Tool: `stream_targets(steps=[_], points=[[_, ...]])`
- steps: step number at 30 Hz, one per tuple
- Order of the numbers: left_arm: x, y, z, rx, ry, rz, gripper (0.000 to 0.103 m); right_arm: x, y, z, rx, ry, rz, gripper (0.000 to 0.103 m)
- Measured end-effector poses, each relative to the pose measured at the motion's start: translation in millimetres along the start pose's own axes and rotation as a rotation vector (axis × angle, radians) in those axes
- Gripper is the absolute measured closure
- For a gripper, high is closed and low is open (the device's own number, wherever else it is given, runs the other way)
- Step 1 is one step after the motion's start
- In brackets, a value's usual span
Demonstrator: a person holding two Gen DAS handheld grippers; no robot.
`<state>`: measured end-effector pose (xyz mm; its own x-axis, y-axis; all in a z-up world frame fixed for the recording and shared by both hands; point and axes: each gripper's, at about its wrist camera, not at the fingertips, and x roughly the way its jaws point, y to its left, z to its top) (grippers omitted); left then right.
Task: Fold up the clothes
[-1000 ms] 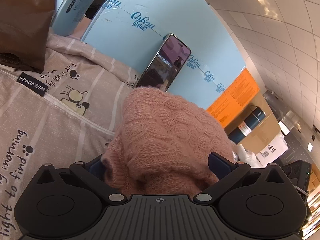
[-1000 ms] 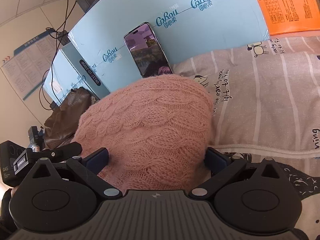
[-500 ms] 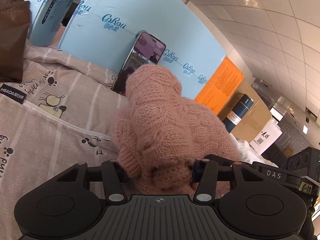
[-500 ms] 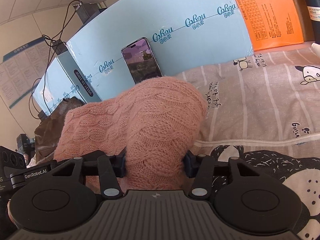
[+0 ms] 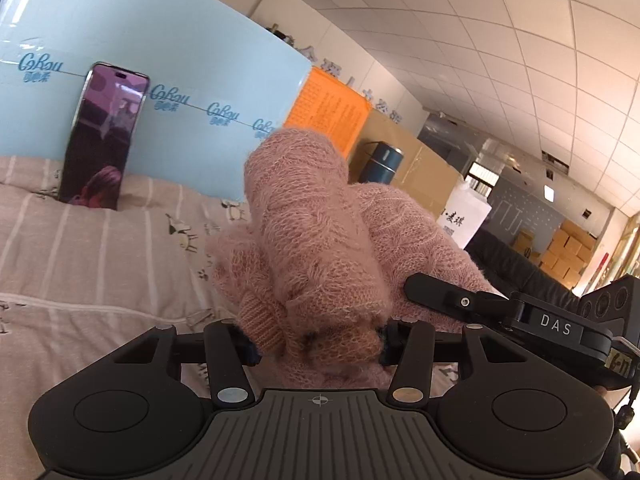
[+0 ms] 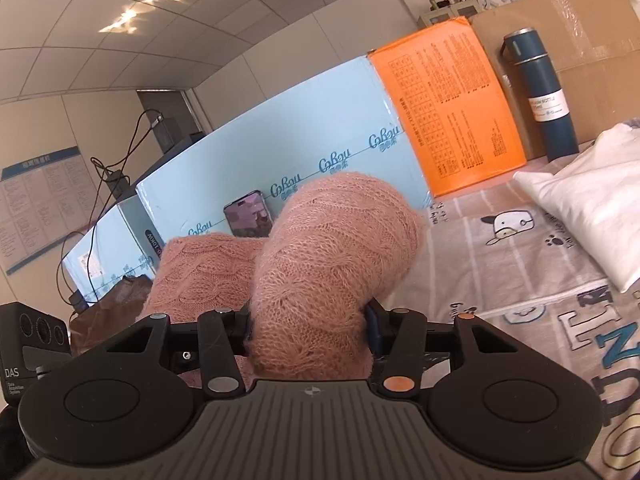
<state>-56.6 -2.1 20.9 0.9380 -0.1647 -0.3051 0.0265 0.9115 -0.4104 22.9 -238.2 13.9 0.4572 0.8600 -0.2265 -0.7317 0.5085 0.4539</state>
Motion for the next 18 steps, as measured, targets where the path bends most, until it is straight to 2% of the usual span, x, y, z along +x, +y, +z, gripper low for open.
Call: stream_targets(steps=[5, 10, 15, 18], points=[[60.1, -50.4, 20.4, 0.138, -0.005, -0.102, 0.058, -38.8, -46.2, 21.3, 0.03, -0.131, -0.111, 0.057], [128.3, -98.6, 40.2, 0.211, -0.049, -0.158, 0.059, -64.9, -90.7, 52.4, -0.009, -0.34, -0.277, 0.057], [189.4, -139.6, 39.9, 0.296, -0.077, -0.172, 0.06, -56.5, -129.1, 61.4, -0.044, -0.53, -0.457, 0.057], [219.8, -154.4, 35.2, 0.346, -0.061, -0.193, 0.06, -47.7, -159.9, 60.7, 0.074, -0.565, -0.54, 0.057]])
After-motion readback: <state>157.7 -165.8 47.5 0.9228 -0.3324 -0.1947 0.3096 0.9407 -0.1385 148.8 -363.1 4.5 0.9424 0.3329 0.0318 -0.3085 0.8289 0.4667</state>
